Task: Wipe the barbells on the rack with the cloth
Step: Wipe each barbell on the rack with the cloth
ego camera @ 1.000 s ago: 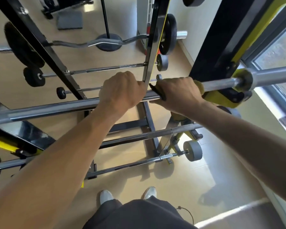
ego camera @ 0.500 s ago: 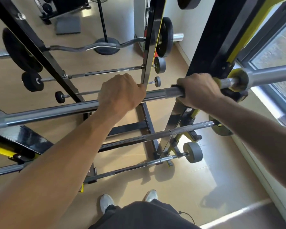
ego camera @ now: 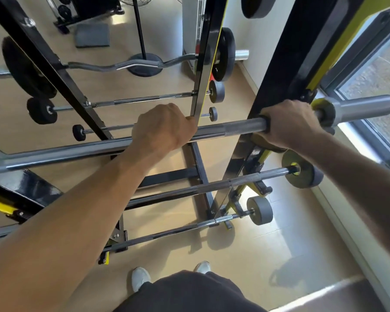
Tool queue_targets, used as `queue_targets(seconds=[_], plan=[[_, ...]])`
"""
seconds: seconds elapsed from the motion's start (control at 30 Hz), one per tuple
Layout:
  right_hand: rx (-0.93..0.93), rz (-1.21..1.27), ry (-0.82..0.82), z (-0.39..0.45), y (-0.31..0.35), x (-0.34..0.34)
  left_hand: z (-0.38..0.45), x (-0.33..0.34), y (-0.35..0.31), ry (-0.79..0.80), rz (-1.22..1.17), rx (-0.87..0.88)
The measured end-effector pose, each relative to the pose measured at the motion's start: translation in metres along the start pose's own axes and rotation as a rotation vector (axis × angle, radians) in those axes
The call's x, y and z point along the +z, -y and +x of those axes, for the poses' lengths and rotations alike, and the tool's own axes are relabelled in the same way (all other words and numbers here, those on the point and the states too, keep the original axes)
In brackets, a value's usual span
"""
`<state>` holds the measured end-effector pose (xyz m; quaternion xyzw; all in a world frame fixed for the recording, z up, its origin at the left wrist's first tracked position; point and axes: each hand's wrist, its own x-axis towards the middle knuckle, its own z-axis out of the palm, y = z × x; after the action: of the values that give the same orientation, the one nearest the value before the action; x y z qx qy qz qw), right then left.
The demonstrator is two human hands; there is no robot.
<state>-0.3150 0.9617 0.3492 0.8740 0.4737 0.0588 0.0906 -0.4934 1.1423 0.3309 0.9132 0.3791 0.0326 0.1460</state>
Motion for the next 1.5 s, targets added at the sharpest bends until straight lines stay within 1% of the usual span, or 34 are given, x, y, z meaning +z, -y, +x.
queue_targets(seconds=[0.1,0.2,0.27,0.3,0.37,0.43,0.47,0.57,0.67,0.73,0.8,0.87,0.93,1.0,1.13,1.2,1.27,1.37,1.47,1.5], plan=[[-0.038,0.023,-0.024,0.006,0.029,-0.005,-0.002,-0.002,-0.003,0.017,-0.008,-0.004],[-0.118,0.096,-0.044,0.009,0.063,-0.004,-0.001,-0.002,-0.003,0.041,-0.032,-0.020],[-0.140,0.166,-0.113,0.005,0.083,-0.001,-0.001,-0.003,-0.003,0.041,-0.032,-0.018],[-0.150,0.189,-0.158,0.003,0.087,0.001,-0.001,-0.003,-0.002,0.043,-0.033,-0.020],[-0.172,0.187,-0.175,0.001,0.080,0.003,0.001,-0.003,0.002,0.068,-0.042,-0.021],[-0.112,0.149,-0.117,0.001,0.055,0.006,0.001,-0.002,0.005,0.074,-0.045,-0.010],[-0.042,0.115,-0.094,0.000,0.041,0.008,0.001,-0.001,0.005,0.057,-0.041,-0.006],[0.116,0.046,-0.132,0.000,0.016,0.013,0.001,0.000,0.003,0.008,-0.018,-0.003],[0.168,0.123,-0.152,-0.001,0.026,0.010,0.001,0.003,-0.001,0.023,-0.011,-0.023],[0.129,0.138,-0.140,0.001,0.047,0.005,0.002,0.003,-0.004,0.012,-0.003,-0.045],[0.013,0.149,-0.108,0.004,0.076,0.003,0.002,0.002,-0.005,-0.001,0.000,-0.059],[-0.101,0.157,-0.121,0.006,0.105,0.000,0.000,0.001,-0.005,0.008,-0.021,-0.068],[-0.174,0.149,-0.130,0.009,0.114,0.000,-0.001,-0.001,-0.004,0.020,-0.055,-0.064],[-0.195,0.141,-0.113,0.009,0.099,0.004,-0.002,-0.003,0.000,0.052,-0.086,-0.060],[0.010,-0.001,-0.094,0.006,0.023,0.015,-0.001,-0.003,0.002,0.066,-0.083,-0.091],[0.080,0.030,-0.094,0.003,0.001,0.017,-0.001,-0.001,0.001,0.043,-0.064,-0.082],[0.128,0.077,-0.110,0.001,0.000,0.016,0.000,0.000,-0.001,0.025,-0.043,-0.079],[0.136,0.139,-0.147,0.001,0.024,0.014,0.002,0.002,-0.004,0.022,-0.027,-0.088],[0.037,0.184,-0.169,0.004,0.074,0.010,0.002,0.003,-0.004,0.011,-0.032,-0.090],[-0.013,0.212,-0.203,0.004,0.092,0.010,0.002,0.003,-0.004,0.010,-0.038,-0.089]])
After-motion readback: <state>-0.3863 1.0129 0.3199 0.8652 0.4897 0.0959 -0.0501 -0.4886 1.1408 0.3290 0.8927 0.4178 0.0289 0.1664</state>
